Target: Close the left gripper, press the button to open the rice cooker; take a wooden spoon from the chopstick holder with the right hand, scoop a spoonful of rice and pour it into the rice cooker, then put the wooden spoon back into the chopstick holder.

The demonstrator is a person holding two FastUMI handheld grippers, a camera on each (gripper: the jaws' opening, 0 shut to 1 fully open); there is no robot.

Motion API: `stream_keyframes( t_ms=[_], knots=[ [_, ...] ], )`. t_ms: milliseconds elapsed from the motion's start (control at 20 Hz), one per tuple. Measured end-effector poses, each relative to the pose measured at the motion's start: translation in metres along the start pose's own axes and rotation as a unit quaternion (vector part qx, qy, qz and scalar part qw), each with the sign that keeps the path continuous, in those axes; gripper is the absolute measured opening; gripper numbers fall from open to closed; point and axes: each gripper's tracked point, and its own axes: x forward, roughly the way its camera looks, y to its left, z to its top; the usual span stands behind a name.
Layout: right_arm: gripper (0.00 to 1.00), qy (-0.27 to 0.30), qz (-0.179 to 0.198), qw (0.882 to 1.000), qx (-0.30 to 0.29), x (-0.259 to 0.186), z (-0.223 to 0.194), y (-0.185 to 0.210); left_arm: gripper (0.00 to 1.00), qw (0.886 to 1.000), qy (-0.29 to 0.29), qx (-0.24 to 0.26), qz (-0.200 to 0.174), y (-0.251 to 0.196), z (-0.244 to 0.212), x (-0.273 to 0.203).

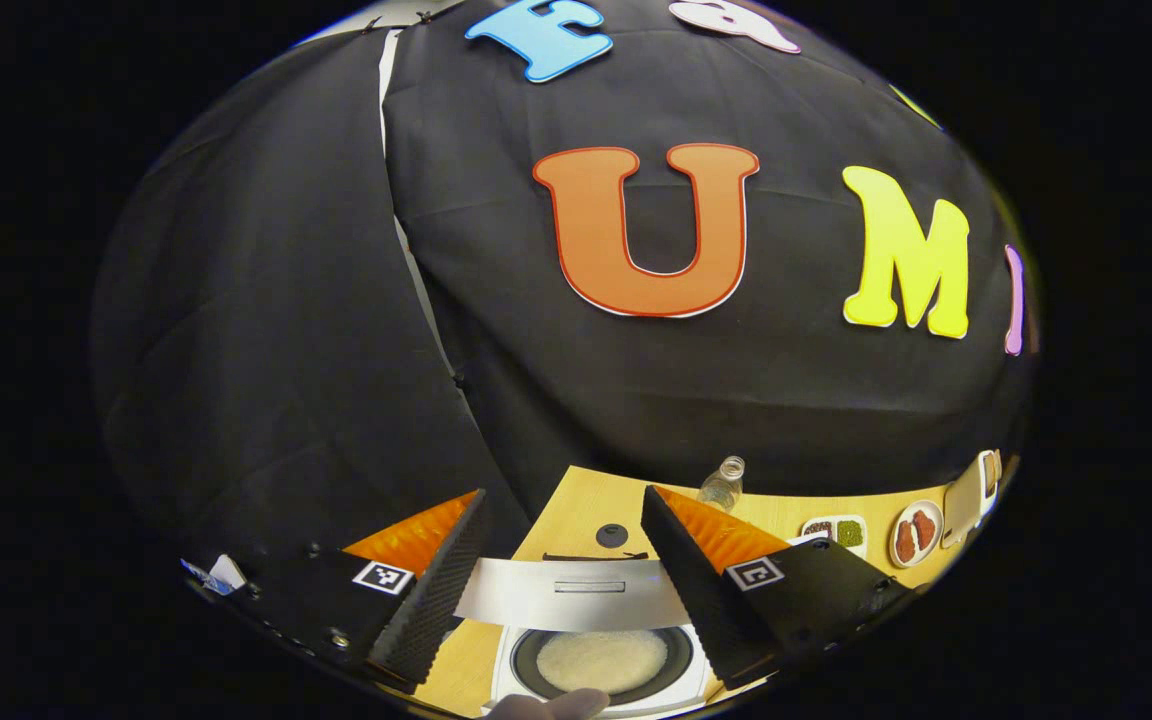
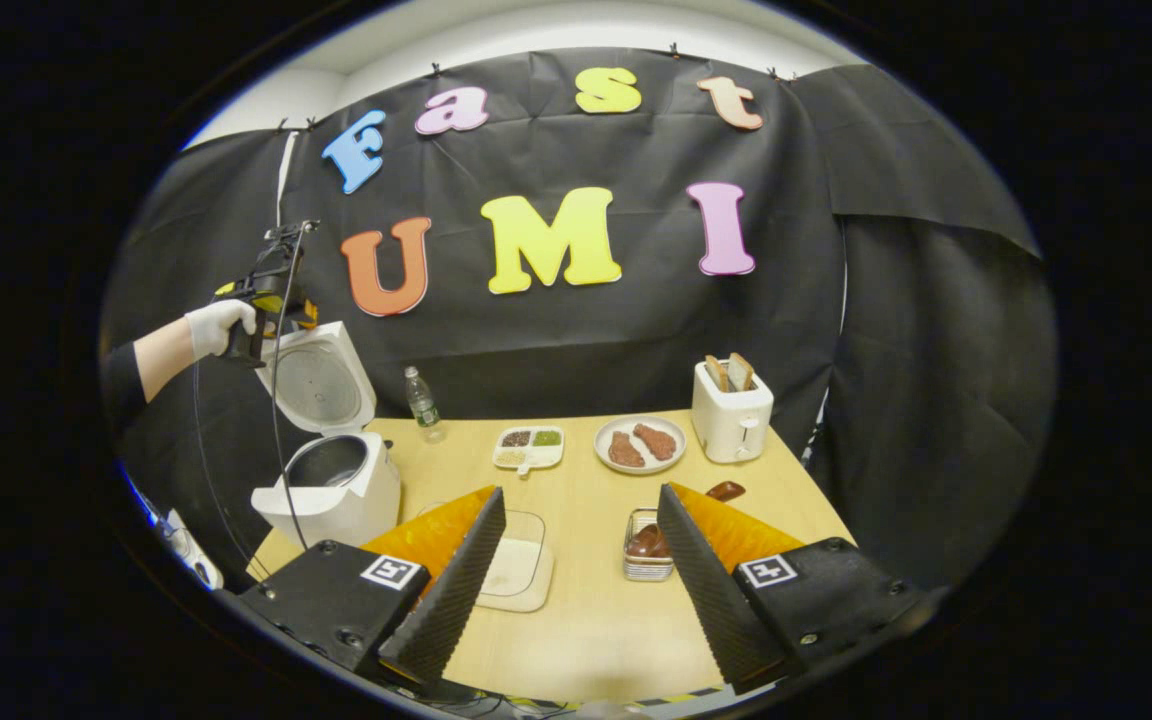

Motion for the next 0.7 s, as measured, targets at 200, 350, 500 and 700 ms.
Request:
stream_keyframes(
  t_ms=[200, 350, 500, 700],
  knots=[
    [1.0, 0.0, 0.008, 1.0, -0.005, 0.002, 0.001, 0.005, 0.98, 1.0, 0.013, -0.016, -0.015, -0.003, -0.025, -0.027],
    [0.98, 0.005, 0.02, 1.0, -0.002, 0.005, -0.002, 0.014, 0.98, 0.999, 0.034, -0.016, -0.031, -0.006, -0.055, -0.039],
    [0.99, 0.014, 0.03, 0.999, -0.004, 0.006, -0.01, 0.021, 0.98, 0.997, 0.064, -0.009, -0.04, -0.007, -0.102, -0.047],
    [0.99, 0.028, 0.037, 0.999, -0.003, 0.008, -0.021, 0.024, 0.98, 0.993, 0.103, 0.007, -0.049, -0.011, -0.17, -0.053]
  ],
)
